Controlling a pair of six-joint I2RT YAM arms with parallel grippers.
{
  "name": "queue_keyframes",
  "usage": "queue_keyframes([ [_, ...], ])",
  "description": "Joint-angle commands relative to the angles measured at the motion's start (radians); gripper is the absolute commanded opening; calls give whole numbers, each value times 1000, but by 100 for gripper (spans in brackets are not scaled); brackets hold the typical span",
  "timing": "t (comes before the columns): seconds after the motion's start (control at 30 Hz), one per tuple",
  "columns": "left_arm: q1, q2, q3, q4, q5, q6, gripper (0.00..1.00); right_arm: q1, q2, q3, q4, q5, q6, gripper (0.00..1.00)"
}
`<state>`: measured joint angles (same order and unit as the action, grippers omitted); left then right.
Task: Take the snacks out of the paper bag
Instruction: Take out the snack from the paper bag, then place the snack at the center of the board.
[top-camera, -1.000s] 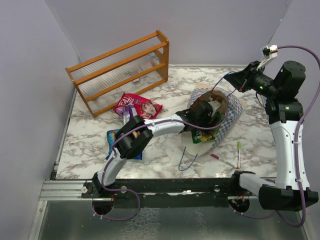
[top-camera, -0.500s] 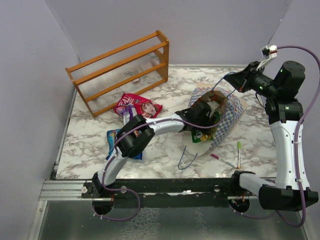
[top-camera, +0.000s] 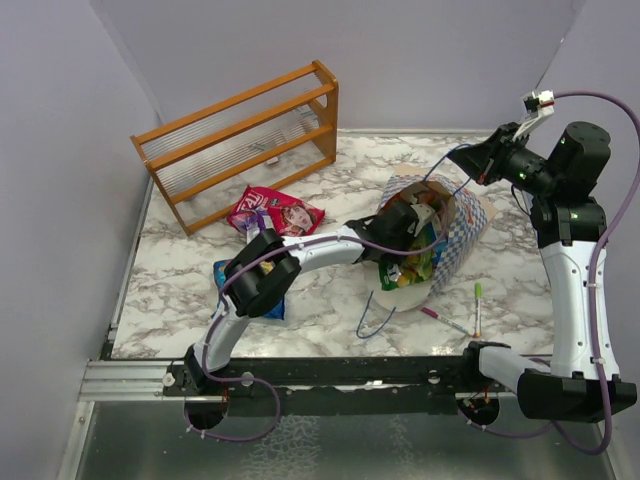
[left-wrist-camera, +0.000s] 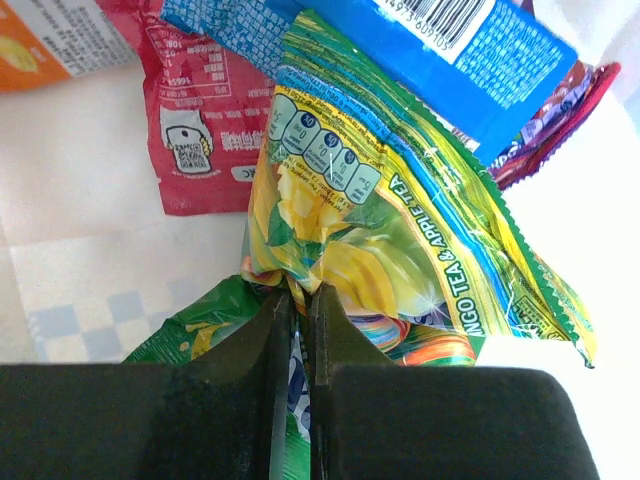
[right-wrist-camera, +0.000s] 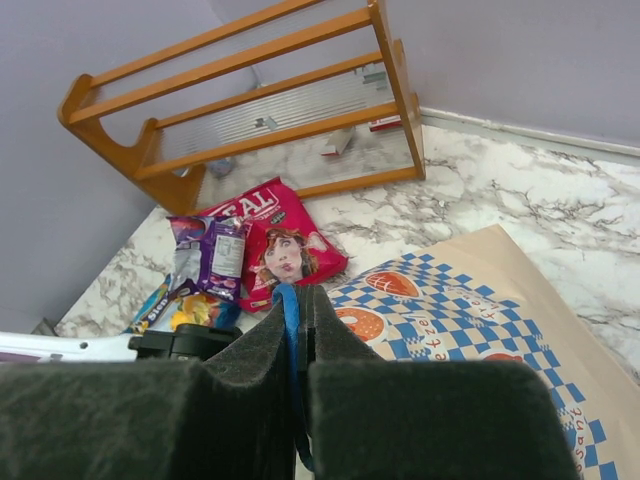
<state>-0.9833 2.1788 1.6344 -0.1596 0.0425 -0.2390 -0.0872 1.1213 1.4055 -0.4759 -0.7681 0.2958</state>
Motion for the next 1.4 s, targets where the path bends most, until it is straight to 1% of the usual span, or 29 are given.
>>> queue_keyframes([
  [0.0, -6, -115, -17, -103, 21, -18, 0, -5, -9, 23, 5, 12, -11, 1],
  [0.17, -11, -211, -29, -129, 51, -22, 0, -5, -14, 19, 5, 25, -12, 1],
  [0.23, -21, -254, -44, -137, 42, -20, 0, -5, -17, 16, 3, 31, -13, 1],
  [0.43, -48, -413, -174, -157, 23, -29, 0, -5, -26, 26, 2, 58, -15, 2],
  [0.67, -56, -743, -360, -119, 118, -82, 0, -5, -29, 14, 10, 80, -13, 1],
  [0.8, -55, -931, -470, -149, 112, -101, 0, -5, -35, 2, 14, 79, -12, 1],
  [0.87, -55, -1013, -528, -206, 46, -103, 0, -5, -37, 0, 13, 80, -16, 1],
  [0.93, -54, -1084, -572, -273, -56, -112, 0, -4, -36, 2, 13, 82, -19, 1],
  [0.97, -54, -1118, -589, -310, -151, -129, 0, -5, -33, 4, 12, 81, -19, 1],
  [1.07, -51, -1187, -606, -440, -364, -195, 0, -5, -25, 11, 10, 75, -18, 1],
  [1.2, -43, -1226, -590, -556, -617, -271, 0, -5, -20, 21, 9, 71, -15, 1],
  [1.3, -10, -1226, -579, -628, -805, -362, 0, -5, -15, 27, 6, 69, -16, 1],
  [1.33, 11, -1233, -580, -643, -845, -406, 0, -5, -14, 28, 4, 67, -16, 1],
  [1.37, 37, -1250, -597, -620, -854, -420, 0, -5, -14, 29, 2, 66, -16, 2],
])
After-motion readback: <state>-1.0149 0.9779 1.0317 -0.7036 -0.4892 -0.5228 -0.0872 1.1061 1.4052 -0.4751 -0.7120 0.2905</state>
